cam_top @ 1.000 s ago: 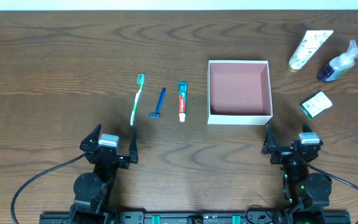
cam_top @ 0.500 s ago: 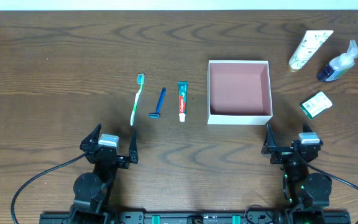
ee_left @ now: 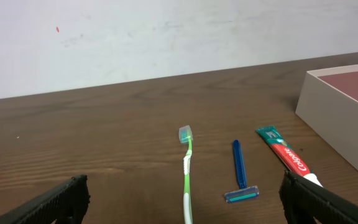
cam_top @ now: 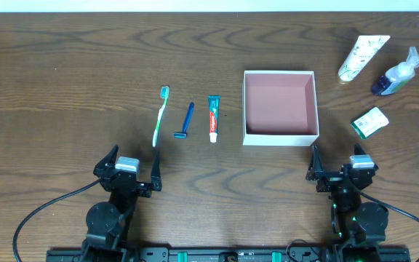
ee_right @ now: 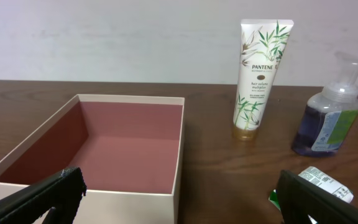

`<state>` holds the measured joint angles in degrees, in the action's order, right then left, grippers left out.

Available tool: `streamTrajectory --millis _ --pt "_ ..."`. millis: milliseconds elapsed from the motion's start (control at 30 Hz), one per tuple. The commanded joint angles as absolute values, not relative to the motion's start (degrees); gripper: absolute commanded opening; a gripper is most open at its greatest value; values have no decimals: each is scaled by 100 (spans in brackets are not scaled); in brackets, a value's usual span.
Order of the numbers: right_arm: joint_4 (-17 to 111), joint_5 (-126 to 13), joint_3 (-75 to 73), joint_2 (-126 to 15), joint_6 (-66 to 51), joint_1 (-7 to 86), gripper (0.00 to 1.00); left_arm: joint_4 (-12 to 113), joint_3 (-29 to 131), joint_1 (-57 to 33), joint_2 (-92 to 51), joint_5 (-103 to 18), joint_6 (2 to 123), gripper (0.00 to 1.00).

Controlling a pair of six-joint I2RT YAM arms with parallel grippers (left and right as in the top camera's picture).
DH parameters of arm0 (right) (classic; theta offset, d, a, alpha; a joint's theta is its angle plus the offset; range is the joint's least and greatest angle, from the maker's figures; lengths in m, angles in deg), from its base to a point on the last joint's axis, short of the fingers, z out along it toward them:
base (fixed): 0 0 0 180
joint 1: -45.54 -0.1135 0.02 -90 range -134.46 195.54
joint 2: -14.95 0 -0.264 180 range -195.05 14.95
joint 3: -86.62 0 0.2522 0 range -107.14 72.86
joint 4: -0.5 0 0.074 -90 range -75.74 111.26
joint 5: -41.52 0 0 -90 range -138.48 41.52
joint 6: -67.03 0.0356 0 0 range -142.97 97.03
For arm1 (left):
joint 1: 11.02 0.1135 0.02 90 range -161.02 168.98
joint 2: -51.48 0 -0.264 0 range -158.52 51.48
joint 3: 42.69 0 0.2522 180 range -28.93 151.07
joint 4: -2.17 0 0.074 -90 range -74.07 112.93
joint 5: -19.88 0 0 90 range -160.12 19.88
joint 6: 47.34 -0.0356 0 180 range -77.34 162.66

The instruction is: Pack container

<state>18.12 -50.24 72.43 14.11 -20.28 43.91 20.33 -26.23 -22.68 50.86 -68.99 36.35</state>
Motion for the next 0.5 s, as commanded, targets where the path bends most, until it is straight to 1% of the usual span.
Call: streamTrajectory --millis 0,233,333,467 --pt "1836 -5043 7254 1464 -2091 4408 99 2094 -2817 -2233 5125 -6906 3539 98" --pt "1831 -5043 7254 1464 -2093 4408 99 2096 -2817 -2233 5125 -6906 3539 98" --pt "1361 -4768 7254 1464 -2113 4408 99 2096 -2817 -2233 5125 -6906 3539 98" --pt "1110 -5371 7254 1464 -1632 4408 99 2094 -2817 -2233 5125 -6906 3539 98"
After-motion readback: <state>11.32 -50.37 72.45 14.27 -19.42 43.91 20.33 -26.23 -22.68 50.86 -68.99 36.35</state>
